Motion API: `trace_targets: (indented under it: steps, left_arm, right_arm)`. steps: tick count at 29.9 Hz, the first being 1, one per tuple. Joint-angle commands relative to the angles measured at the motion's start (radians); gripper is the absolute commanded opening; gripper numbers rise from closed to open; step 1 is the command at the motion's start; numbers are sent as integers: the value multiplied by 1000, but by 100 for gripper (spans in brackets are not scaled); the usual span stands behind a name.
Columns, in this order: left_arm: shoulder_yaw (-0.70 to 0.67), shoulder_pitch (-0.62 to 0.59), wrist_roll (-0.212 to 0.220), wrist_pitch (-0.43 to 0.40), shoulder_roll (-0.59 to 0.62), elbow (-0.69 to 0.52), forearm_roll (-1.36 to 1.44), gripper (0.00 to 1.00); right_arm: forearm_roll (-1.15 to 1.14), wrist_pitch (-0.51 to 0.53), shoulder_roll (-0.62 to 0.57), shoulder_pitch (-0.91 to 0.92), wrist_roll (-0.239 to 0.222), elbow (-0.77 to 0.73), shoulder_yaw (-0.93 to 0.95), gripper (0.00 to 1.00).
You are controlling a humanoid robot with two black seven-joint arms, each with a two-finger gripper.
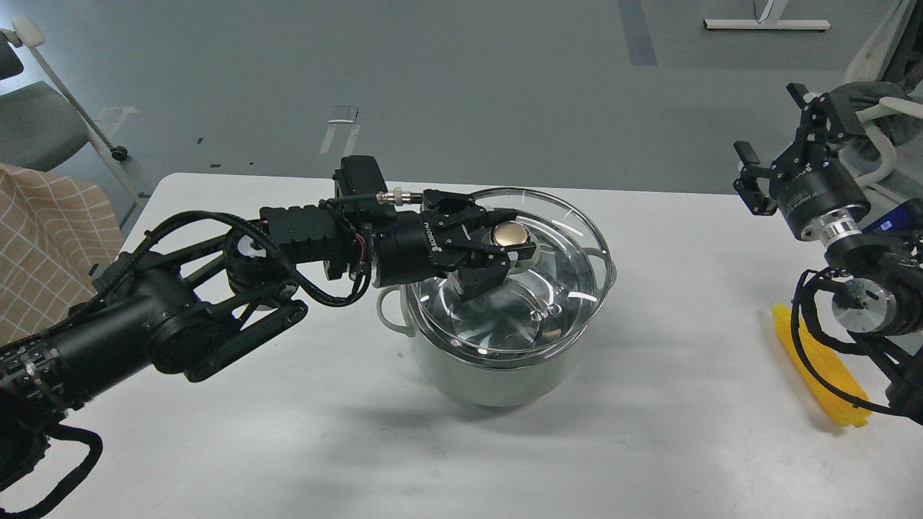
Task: Open pot and put corn in
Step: 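Lift the glass lid off the pot and carry it beside the pot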
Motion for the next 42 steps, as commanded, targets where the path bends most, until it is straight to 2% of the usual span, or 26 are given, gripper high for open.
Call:
trace_targets:
  steps: [1, 2, 4, 5, 8, 10, 12, 14, 16, 18, 19, 21, 25, 30, 42]
  left_arm:
    - [-13, -43, -2, -8, 101, -59, 0, 5]
    - [-15, -46, -2, -6, 130, -71, 0, 5]
    - [-24, -46, -8, -5, 278, -114, 0, 5]
    - [-24, -46, -8, -5, 279, -114, 0, 5]
    - [-39, -35, -30, 9, 457, -151, 0, 5]
    - [-35, -9, -30, 55, 567, -145, -122, 5]
    - [-33, 21, -30, 86, 613, -139, -187, 5]
    - [-38, 86, -30, 124, 670, -120, -264, 5]
    - [-38, 174, -30, 197, 719, -99, -307, 6]
    - [-36, 219, -30, 259, 728, -93, -310, 6]
    - [-36, 271, -30, 323, 731, -80, -309, 6]
    - [-35, 331, -30, 394, 725, -47, -305, 6]
    - [-33, 387, -30, 463, 692, 25, -305, 6]
    - [-27, 449, -30, 584, 537, 258, -305, 6]
    - [-27, 522, -30, 587, 448, 334, -312, 11]
  right_arm:
    - [0, 0, -4, 0, 0, 3, 0, 100]
    - [0, 0, -5, 0, 0, 3, 0, 100]
    - [0, 0, -8, 0, 0, 8, 9, 100]
    - [0, 0, -8, 0, 0, 8, 9, 100]
    - [0, 0, -13, 0, 0, 12, 12, 100]
    - [0, 0, -12, 0, 0, 12, 12, 100]
    - [-1, 0, -10, -1, 0, 12, 12, 100]
    - [-1, 0, -10, -5, 0, 14, 12, 100]
    - [-1, 0, -8, -9, 0, 12, 12, 100]
    - [-1, 0, -5, -9, 0, 12, 12, 100]
    - [-1, 0, -2, -9, 0, 11, 12, 100]
    - [-1, 0, -1, -12, 0, 11, 12, 100]
    - [-1, 0, -1, -15, 0, 11, 12, 100]
    - [-1, 0, -1, -14, 0, 11, 12, 100]
    - [-1, 0, -4, -28, 0, 14, 12, 100]
